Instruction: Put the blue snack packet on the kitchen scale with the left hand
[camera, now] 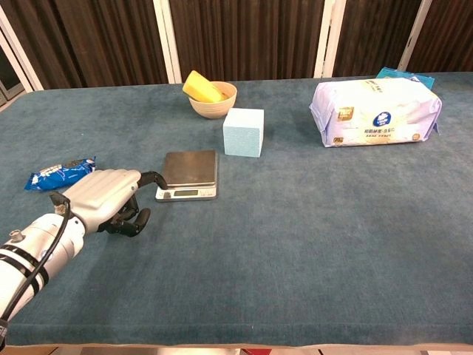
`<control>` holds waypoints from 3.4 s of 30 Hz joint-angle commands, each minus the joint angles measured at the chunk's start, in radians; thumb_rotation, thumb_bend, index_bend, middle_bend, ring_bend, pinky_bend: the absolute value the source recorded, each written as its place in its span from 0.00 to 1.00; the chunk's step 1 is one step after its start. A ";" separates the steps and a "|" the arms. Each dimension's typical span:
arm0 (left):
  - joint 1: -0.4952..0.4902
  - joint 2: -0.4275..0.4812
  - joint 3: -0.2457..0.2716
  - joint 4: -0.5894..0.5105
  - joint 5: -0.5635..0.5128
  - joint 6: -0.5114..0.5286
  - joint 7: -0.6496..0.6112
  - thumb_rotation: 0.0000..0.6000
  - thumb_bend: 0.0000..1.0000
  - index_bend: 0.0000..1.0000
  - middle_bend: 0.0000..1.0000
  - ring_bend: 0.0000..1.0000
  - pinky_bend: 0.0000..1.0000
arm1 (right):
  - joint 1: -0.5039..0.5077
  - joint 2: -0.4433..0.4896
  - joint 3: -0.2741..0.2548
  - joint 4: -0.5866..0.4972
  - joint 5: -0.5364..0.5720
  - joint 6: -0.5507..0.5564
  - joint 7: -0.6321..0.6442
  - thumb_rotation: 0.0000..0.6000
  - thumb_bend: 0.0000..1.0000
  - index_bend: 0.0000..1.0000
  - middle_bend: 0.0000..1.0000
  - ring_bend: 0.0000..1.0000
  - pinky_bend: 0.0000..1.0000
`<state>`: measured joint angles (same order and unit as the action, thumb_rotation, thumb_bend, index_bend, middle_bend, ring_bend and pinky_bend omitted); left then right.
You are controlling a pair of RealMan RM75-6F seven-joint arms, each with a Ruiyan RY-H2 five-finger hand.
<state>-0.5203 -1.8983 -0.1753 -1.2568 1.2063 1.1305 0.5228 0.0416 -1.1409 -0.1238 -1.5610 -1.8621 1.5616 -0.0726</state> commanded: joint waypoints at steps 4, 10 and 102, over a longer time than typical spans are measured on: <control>-0.005 -0.002 0.005 0.002 0.000 0.005 0.005 1.00 0.56 0.26 1.00 1.00 1.00 | -0.001 0.004 -0.004 -0.006 0.000 -0.005 -0.004 1.00 0.19 0.00 0.00 0.00 0.00; -0.007 0.000 0.010 0.009 -0.008 0.002 0.005 1.00 0.56 0.26 1.00 1.00 1.00 | -0.003 0.006 -0.002 -0.007 0.002 0.002 -0.001 1.00 0.19 0.00 0.00 0.00 0.00; 0.017 0.182 -0.107 0.073 -0.203 0.049 0.070 1.00 0.32 0.19 1.00 1.00 1.00 | -0.009 0.020 -0.009 -0.008 -0.013 0.008 0.007 1.00 0.19 0.00 0.00 0.00 0.00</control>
<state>-0.4988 -1.7109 -0.2784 -1.1973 1.0090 1.1843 0.6028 0.0325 -1.1207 -0.1323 -1.5689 -1.8755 1.5698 -0.0660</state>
